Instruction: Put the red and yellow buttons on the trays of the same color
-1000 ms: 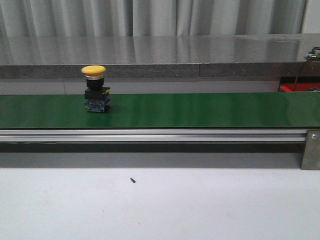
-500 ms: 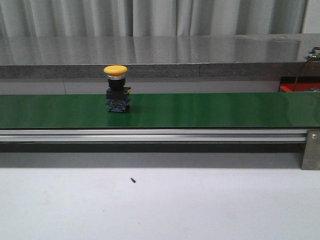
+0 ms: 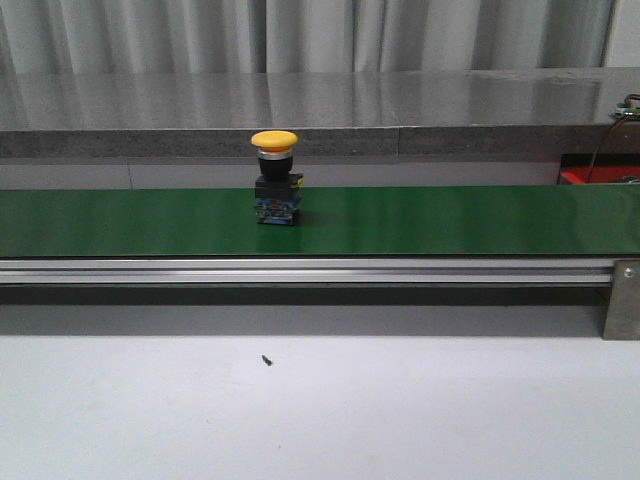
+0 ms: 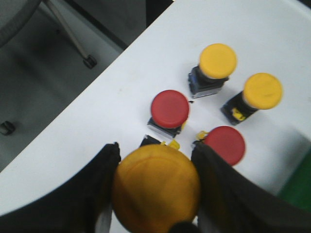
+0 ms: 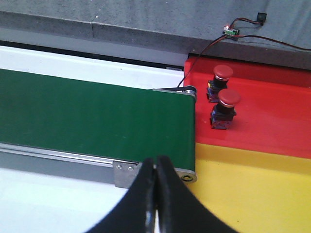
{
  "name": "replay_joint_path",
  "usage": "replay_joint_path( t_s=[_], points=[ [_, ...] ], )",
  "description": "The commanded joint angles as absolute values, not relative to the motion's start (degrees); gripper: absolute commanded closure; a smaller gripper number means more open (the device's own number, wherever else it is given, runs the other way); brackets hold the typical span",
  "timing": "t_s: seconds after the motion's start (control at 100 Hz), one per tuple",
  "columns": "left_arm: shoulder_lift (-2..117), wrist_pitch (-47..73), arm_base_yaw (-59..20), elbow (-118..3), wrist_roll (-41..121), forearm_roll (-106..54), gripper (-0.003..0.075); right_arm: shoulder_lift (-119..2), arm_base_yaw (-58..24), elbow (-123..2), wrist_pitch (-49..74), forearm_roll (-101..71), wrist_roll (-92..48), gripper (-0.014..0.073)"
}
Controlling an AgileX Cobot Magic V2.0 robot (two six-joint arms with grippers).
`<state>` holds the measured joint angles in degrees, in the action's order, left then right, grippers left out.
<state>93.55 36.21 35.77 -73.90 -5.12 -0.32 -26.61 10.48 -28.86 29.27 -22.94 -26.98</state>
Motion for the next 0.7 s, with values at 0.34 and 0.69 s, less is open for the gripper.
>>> replay_joint_path(
  t_s=[0.34, 0.69],
  points=[
    [87.19, 38.16, 16.93, -74.81, -0.96, -3.51, 0.0535, -26.73, 10.38, -30.22, 25.48, -23.92, -27.11, 0.0662],
    [94.29, 37.75, 8.23, -74.81, -0.88, -3.66, 0.0535, -26.73, 10.38, -30.22, 25.48, -23.92, -27.11, 0.0662]
  ],
)
